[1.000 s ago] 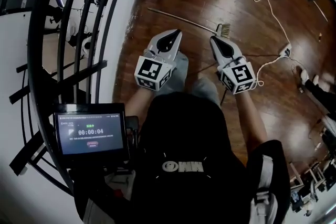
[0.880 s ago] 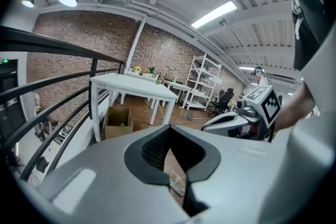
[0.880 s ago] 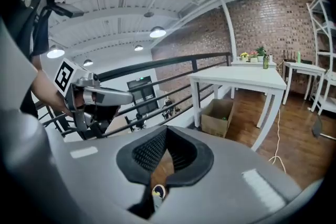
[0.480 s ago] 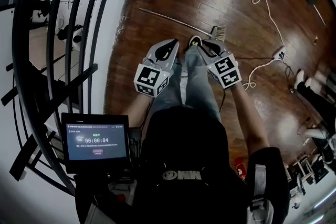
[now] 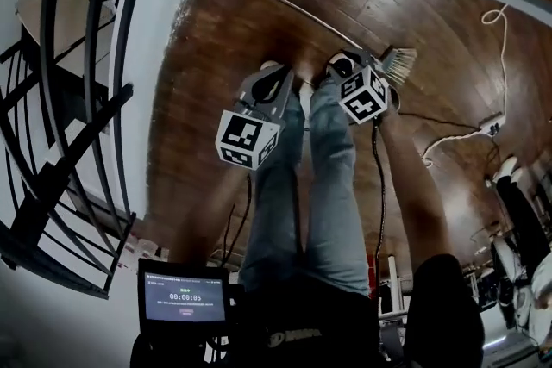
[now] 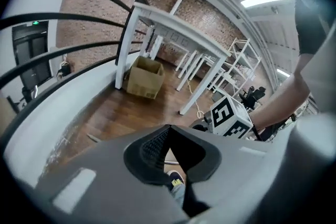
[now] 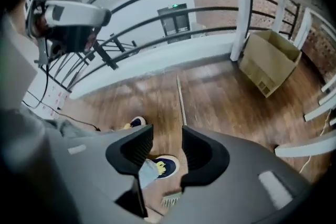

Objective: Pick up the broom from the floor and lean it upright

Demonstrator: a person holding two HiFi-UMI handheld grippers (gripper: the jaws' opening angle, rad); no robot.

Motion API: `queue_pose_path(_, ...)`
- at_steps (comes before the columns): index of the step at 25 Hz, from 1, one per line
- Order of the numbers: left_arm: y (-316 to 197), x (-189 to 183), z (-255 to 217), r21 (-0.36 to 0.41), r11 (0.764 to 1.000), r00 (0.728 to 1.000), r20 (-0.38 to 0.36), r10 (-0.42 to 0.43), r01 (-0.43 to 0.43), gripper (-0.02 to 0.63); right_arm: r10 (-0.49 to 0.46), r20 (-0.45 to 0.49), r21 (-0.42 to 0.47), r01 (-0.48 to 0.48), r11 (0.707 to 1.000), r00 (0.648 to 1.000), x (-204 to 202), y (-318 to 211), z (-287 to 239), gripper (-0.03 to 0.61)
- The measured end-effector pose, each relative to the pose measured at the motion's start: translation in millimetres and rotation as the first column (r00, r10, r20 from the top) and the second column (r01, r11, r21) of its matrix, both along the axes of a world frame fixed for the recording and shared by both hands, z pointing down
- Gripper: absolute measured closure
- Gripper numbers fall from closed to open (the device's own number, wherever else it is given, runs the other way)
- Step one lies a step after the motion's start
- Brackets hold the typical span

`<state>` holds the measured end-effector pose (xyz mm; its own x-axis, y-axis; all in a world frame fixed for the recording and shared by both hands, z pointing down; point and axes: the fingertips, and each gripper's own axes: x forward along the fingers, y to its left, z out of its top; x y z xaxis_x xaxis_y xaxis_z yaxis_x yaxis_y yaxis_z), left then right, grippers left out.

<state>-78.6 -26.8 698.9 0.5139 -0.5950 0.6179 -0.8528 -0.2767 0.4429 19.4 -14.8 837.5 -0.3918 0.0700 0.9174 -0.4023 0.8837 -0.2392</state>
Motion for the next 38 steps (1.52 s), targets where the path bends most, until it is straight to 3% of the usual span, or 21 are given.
queue_pose_path(5, 7, 6, 112, -0.092, 0.993, 0.997, -0.023, -0.070, 0.067, 0.603, -0.037, -0.073, 0.033, 0.039, 0.999, 0.997, 6, -9, 141, 0.369)
queue_pose_path(10, 28, 1, 195, -0.146, 0.984, 0.994, -0.007, -0.107, 0.105, 0.603, -0.116, -0.128, 0.028, 0.121, 0.992, 0.985, 5, -12, 250, 0.360)
queue_pose_path(16, 34, -14, 240, -0.180, 0.973, 0.989, -0.005, -0.147, 0.144, 0.603, -0.151, -0.210, -0.023, 0.150, 0.988, 0.966, 11, -2, 320, 0.370)
queue_pose_path(18, 27, -19, 242, -0.171, 0.974, 0.989, 0.002, -0.150, 0.149, 0.603, -0.153, -0.233, 0.000, 0.158, 0.988, 0.960, 12, -2, 327, 0.440)
queue_pose_path(20, 18, -23, 235, -0.158, 0.976, 0.988, 0.003, -0.153, 0.152, 0.603, -0.139, -0.251, 0.025, 0.150, 0.988, 0.958, 14, -7, 323, 0.498)
queue_pose_path(23, -1, -27, 207, -0.126, 0.980, 0.988, -0.008, -0.155, 0.153, 0.603, -0.082, -0.255, 0.056, 0.100, 0.993, 0.963, 18, -23, 295, 0.501)
queue_pose_path(29, -38, -15, 105, -0.037, 0.994, 0.994, -0.022, -0.108, 0.107, 0.603, 0.031, -0.141, 0.150, -0.010, 0.989, 0.989, 20, -61, 171, 0.502)
queue_pose_path(35, -81, 10, -2, 0.056, 0.997, 0.998, -0.043, -0.045, 0.048, 0.603, 0.205, -0.041, 0.238, -0.190, 0.953, 0.978, 37, -103, 56, 0.500)
queue_pose_path(38, -99, 24, -34, 0.101, 0.995, 0.999, -0.039, 0.016, -0.012, 0.603, 0.303, 0.018, 0.275, -0.296, 0.915, 0.953, 47, -129, 23, 0.500)
